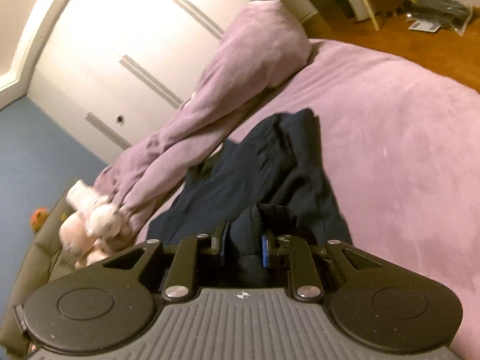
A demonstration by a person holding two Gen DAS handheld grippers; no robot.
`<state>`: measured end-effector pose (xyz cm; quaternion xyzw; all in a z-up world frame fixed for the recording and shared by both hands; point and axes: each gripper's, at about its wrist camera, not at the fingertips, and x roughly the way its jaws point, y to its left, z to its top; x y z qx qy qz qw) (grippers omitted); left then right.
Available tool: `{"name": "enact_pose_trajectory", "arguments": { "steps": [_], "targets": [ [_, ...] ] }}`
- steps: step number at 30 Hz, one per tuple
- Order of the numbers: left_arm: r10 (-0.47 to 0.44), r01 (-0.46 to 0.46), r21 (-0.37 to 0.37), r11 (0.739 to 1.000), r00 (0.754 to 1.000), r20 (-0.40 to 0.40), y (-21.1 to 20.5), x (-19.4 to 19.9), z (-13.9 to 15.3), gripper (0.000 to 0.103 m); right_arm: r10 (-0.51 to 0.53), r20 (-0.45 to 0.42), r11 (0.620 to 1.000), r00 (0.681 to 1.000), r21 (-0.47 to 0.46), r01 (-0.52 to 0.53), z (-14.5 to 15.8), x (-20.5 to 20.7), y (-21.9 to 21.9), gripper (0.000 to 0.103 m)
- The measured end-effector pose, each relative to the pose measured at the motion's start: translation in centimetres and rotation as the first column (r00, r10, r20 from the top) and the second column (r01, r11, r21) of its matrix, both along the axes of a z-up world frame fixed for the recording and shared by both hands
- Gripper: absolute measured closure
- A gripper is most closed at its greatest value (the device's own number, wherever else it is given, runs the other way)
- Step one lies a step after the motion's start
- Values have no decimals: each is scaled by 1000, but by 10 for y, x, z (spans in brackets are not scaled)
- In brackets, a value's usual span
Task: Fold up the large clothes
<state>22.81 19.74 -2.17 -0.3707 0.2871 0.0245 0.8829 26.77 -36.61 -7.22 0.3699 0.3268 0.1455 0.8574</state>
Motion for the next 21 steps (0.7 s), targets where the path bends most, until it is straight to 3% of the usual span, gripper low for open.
{"name": "enact_pose_trajectory", "arguments": {
  "steps": [5, 8, 11, 13, 14, 16, 18, 21],
  "targets": [
    [49, -47, 30, 998, 996, -73, 1, 63, -27, 82, -33, -63, 999, 997, -29, 31, -19, 67, 21, 83],
    [92, -91, 12, 996, 988, -125, 5, 87, -45, 78, -34, -109, 999, 993, 36, 38, -37, 92, 18, 81],
    [144, -148, -23, 989, 982, -123, 20, 94, -54, 65, -26, -111, 993, 993, 109, 38, -44, 102, 7, 69],
    [179, -183, -35, 982, 979, -97, 33, 93, -53, 50, -38, -88, 986, 995, 158, 52, -44, 99, -6, 48],
    [191, -195, -37, 980, 977, -91, 39, 92, -52, 47, -51, -70, 986, 996, 152, 61, -42, 98, -9, 42],
    [205, -208, -32, 978, 976, -78, 49, 90, -50, 45, -114, 3, 992, 994, 55, 113, -31, 87, -16, 22],
    [206, -207, -22, 978, 977, -53, 55, 83, -50, 39, -141, 97, 985, 985, -90, 150, -18, 75, -15, 19],
    [108, -104, 62, 993, 992, -60, 43, 82, -53, 28, -57, 151, 955, 987, -280, 98, -11, 71, 5, 14]
  ]
}}
